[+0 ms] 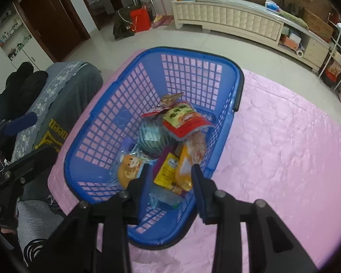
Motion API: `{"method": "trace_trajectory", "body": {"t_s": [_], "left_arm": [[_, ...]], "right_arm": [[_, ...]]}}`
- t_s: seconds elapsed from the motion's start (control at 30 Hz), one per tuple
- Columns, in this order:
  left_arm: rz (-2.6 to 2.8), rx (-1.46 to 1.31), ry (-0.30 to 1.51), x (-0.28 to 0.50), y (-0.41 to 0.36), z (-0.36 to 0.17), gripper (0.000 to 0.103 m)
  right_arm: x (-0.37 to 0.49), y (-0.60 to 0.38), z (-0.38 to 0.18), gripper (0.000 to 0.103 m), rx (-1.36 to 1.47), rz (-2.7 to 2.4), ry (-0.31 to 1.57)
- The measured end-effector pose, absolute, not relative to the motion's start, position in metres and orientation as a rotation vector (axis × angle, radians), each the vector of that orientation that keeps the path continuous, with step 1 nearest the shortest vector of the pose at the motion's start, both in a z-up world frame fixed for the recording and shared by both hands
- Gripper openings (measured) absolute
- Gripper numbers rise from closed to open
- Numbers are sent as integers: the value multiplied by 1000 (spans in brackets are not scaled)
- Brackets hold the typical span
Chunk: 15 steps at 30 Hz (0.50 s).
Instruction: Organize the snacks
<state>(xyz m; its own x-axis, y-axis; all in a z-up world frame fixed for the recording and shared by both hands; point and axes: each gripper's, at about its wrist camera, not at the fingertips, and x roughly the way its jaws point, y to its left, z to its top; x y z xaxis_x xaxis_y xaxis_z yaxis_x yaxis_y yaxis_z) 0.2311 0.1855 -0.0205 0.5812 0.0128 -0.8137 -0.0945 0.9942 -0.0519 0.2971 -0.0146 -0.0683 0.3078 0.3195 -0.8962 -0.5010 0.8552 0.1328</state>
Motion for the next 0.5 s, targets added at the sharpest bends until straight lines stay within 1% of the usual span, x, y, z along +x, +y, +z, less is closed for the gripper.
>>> {"method": "trace_trajectory", "body": {"t_s": [0.03,0.1,0.5], "left_arm": [[64,-90,945,229,184,-19,103],[82,-107,924,218,182,-15,103],[106,-237,784,134,158,-10,103]], "right_arm": [[294,-15,-66,58,-196,532,1123],[282,-21,-57,64,-208,522,1075],[203,-65,-16,65,-163,460,890]]}}
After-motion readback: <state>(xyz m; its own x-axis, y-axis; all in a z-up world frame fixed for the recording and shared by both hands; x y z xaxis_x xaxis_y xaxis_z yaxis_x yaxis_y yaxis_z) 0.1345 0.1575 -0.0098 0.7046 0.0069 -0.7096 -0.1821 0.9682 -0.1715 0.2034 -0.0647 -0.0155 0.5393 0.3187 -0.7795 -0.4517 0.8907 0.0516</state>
